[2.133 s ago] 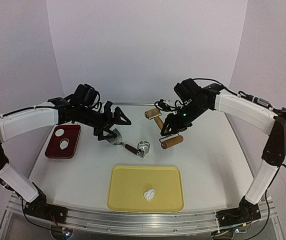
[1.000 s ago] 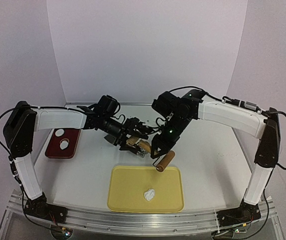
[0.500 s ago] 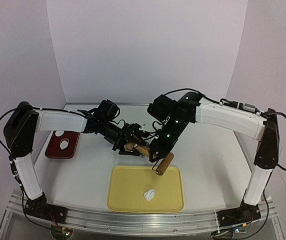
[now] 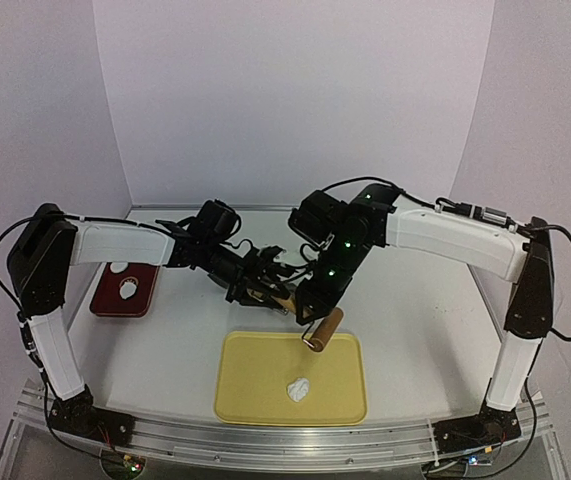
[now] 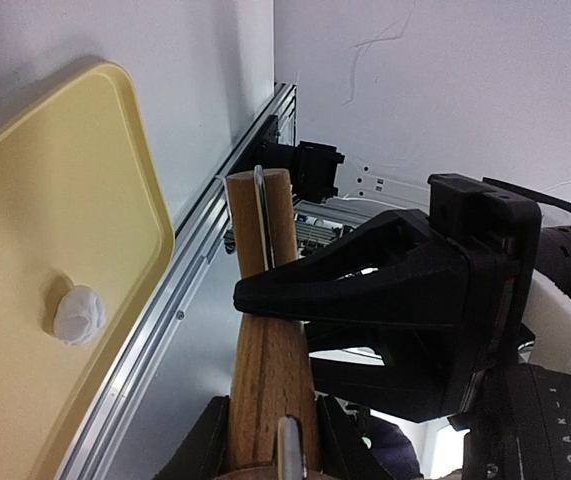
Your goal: Roll out the dumpling wrappers from the dough
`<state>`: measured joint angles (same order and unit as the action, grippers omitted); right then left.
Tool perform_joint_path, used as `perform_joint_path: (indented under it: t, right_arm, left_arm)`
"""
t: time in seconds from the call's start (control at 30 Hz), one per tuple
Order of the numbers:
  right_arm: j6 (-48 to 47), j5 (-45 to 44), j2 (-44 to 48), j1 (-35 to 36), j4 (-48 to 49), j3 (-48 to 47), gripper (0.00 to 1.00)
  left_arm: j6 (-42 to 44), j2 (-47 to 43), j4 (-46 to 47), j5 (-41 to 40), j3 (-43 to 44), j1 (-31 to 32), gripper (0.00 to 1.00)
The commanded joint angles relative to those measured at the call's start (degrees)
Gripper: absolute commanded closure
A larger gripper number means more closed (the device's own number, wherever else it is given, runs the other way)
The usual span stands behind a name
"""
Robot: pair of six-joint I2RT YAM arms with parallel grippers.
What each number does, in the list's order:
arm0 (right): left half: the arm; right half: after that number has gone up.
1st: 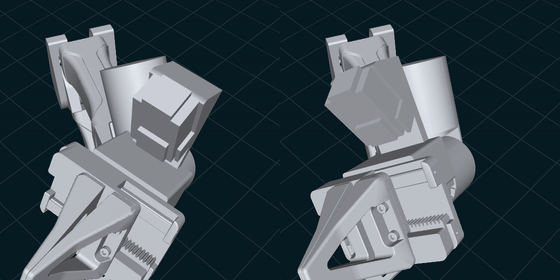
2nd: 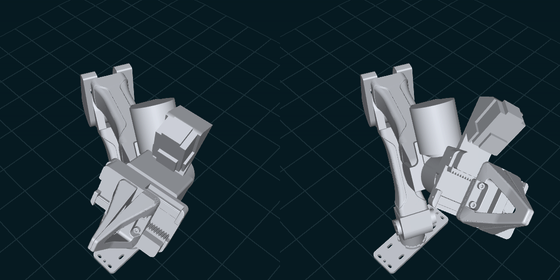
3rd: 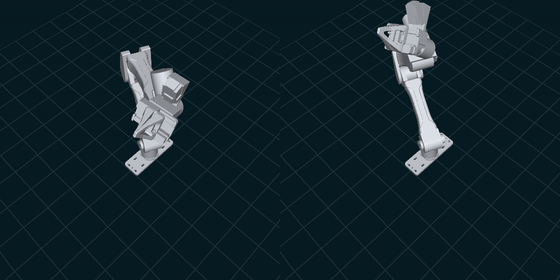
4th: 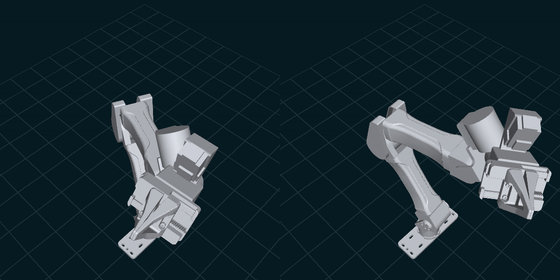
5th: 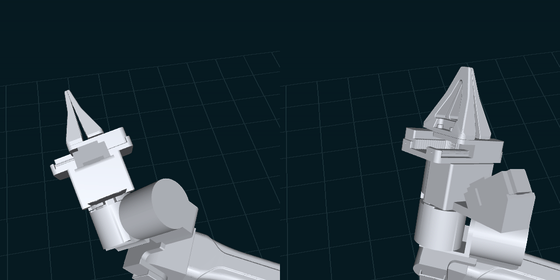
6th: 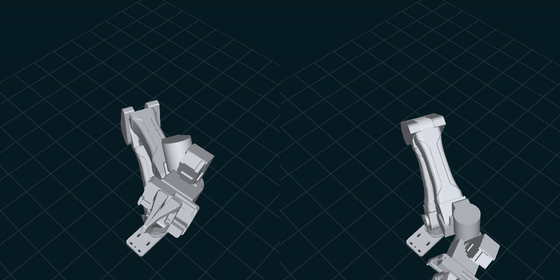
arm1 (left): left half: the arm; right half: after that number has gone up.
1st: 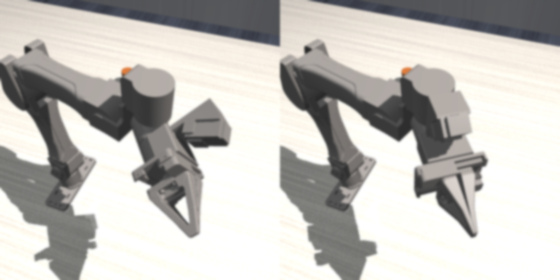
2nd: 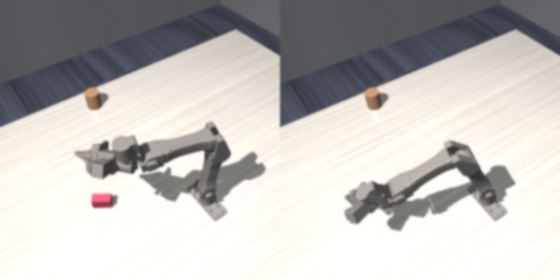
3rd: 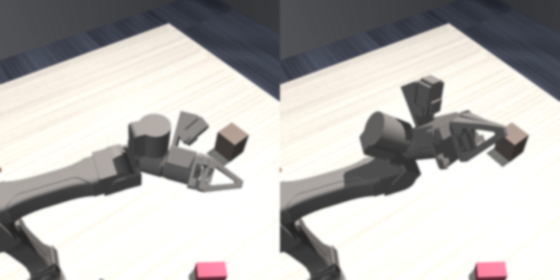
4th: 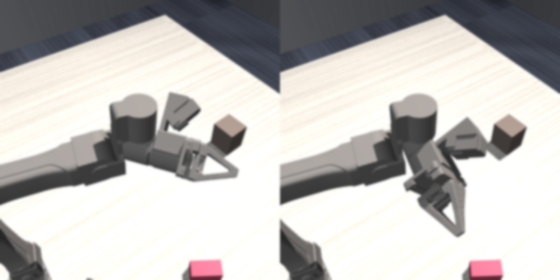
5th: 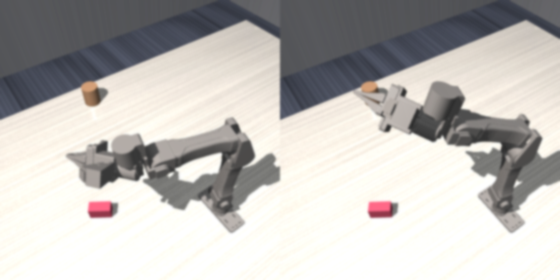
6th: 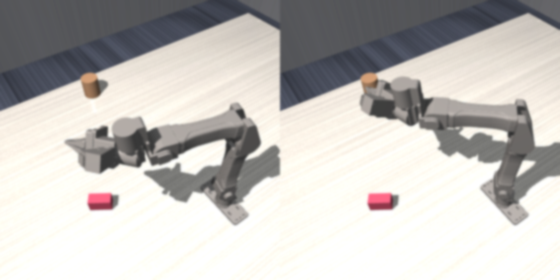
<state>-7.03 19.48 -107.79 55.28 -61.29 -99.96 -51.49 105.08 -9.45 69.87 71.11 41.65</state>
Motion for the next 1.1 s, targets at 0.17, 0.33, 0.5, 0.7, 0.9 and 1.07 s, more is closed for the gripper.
perform_joint_path:
  t: [0.17,0.33,0.5,0.7,0.9,1.07]
  right_arm:
    - [8.91,-14.3,1.33,0.58,4.31,-2.02,0.42]
    - [15.1,-18.22,5.39,-0.54,6.94,0.96,0.08]
    - [24.89,-17.55,10.38,-5.47,8.6,7.27,0.02]
    - [40.22,-12.3,15.07,-10.79,12.49,21.22,0.16]
    - [53.77,-6.73,18.39,-10.9,16.09,34.31,0.36]
    - [59.73,-5.48,25.96,-10.81,18.7,45.33,0.49]
  left_arm:
    - [-2.32,-5.32,1.37,-8.22,-2.21,0.05,1.0]
    - [-1.06,-11.7,3.37,-20.13,-5.76,-0.03,1.0]
    - [4.92,-19.69,1.64,-30.72,-9.35,-0.08,1.0]
    - [15.48,-26.2,-9.72,-37.29,-8.26,-0.07,1.0]
    - [17.21,-30.02,-14.8,-37.05,-7.98,-0.07,1.0]
    - [12.34,-32.64,-14.17,-33.93,-11.35,0.1,1.0]
